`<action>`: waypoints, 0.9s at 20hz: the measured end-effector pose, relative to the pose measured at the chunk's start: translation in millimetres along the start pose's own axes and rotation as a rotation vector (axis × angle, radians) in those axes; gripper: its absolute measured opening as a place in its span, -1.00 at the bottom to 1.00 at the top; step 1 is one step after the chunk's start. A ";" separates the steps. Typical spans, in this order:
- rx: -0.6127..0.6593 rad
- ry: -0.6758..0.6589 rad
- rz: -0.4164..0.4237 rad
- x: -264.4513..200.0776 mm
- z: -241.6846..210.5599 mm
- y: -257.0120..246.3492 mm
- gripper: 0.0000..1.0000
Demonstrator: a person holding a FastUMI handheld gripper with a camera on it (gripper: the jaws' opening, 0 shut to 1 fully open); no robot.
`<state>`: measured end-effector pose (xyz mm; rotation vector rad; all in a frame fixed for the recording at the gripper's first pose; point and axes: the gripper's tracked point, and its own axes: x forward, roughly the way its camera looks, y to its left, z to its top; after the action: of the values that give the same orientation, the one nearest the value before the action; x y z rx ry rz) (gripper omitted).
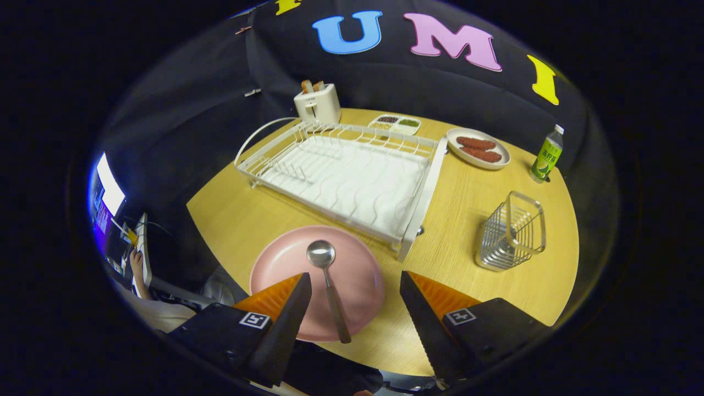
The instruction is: Take the plate from the dish rack, then take the spoon from the basket and place it into the plate.
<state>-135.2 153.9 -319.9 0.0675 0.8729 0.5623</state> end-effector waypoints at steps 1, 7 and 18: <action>0.010 -0.042 -0.019 -8.6 18.7 -4.6 0.98; 0.027 -0.332 -0.187 -66.0 137.3 -50.2 0.98; -0.035 -0.762 -0.500 -213.6 273.8 -125.5 0.98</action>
<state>14.4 -12.6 -26.2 0.0250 0.1166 0.0540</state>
